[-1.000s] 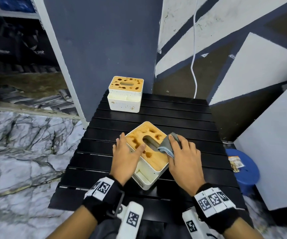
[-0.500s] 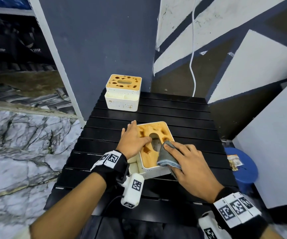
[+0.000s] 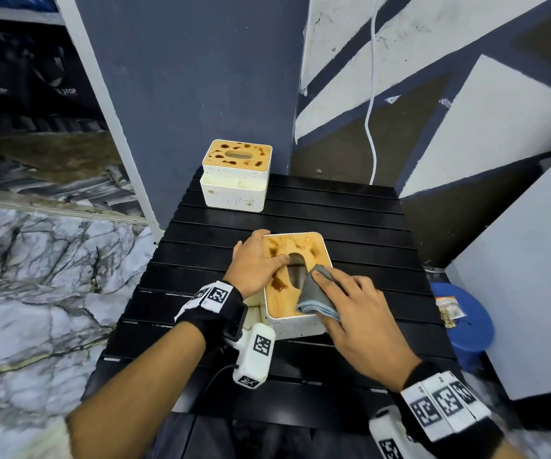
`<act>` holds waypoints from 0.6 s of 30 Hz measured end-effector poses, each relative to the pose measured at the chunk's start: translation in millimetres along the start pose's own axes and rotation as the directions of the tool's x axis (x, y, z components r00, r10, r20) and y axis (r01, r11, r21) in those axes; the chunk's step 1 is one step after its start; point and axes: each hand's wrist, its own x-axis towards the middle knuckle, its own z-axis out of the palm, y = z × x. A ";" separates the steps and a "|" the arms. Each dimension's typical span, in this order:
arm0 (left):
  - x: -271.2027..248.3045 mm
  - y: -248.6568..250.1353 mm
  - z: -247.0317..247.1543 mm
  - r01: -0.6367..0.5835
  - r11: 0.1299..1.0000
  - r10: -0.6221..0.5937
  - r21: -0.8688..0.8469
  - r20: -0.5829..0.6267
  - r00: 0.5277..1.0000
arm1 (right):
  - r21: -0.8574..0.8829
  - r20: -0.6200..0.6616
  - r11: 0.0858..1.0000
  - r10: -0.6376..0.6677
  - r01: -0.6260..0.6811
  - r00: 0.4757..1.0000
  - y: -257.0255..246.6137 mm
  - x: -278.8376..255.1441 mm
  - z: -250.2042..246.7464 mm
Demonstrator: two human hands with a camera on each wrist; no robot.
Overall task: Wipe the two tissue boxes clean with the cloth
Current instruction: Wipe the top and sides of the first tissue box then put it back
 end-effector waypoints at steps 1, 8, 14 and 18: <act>2.4 -3.5 0.5 -0.004 1.000 0.004 -0.001 -0.001 1.000 | -0.002 0.006 1.000 0.000 0.000 1.000 -0.2 -5.0 0.5; 6.1 -9.6 0.1 -0.032 0.999 0.032 0.012 0.037 0.999 | -0.076 -0.009 0.996 0.039 -0.040 0.999 -1.1 23.3 1.0; 6.8 -11.4 1.7 -0.001 1.000 0.001 -0.025 0.038 0.999 | -0.056 0.018 0.998 0.036 -0.034 0.999 -3.1 13.1 -0.3; 9.9 -16.5 3.0 0.005 0.999 -0.003 -0.033 0.060 0.998 | -0.047 0.042 0.999 0.029 -0.027 0.999 -5.0 -6.7 -0.9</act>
